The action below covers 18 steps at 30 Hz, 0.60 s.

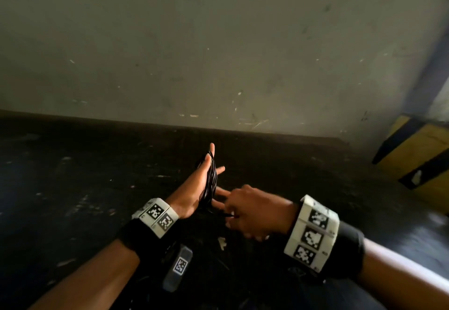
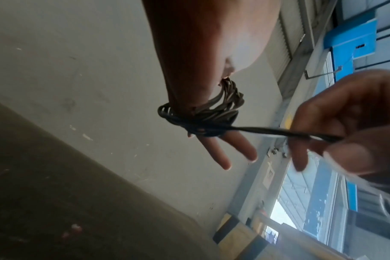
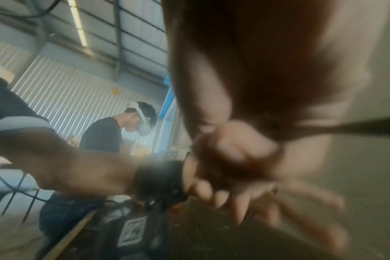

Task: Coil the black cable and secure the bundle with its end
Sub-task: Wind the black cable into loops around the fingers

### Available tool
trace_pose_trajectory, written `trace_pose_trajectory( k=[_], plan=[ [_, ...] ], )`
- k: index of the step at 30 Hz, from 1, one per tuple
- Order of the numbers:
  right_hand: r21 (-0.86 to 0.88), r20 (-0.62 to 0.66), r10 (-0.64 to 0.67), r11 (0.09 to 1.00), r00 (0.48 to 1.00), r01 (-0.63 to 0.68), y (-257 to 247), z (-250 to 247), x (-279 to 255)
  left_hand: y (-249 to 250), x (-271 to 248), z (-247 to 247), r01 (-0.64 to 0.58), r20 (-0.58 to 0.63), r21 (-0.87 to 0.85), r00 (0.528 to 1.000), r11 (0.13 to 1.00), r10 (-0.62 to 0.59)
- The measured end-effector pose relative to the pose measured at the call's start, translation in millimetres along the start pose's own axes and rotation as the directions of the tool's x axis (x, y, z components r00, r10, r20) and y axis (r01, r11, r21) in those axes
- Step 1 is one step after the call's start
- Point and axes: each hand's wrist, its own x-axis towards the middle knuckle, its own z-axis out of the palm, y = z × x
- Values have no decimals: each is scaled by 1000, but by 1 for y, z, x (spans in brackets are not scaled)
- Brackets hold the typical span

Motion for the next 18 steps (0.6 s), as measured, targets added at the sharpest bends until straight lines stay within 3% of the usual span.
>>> trace_pose_trajectory(
  k=[2, 4, 8, 12, 16, 18],
  plan=[
    [-9, 146, 83, 997, 986, -82, 0, -19, -13, -12, -7, 0, 47, 37, 75, 998, 996, -50],
    [-101, 160, 72, 993, 984, -56, 1, -43, -22, -23, -16, 3, 83, 72, 152, 993, 985, -95],
    [-198, 54, -4, 980, 999, 15, 3, -83, -26, -30, -35, 17, 148, 153, 216, 971, 965, -183],
    [-284, -94, -17, 959, 995, -10, 8, -100, -22, -27, -49, 28, 200, 260, 220, 931, 955, -255],
    [-237, -214, -49, 972, 976, -3, 21, -112, -17, -20, -56, 30, 293, 352, 261, 858, 920, -374],
    [-198, -252, -57, 980, 966, 6, 29, -116, -15, -11, -61, 31, 259, 418, 227, 845, 939, -334]
  ],
)
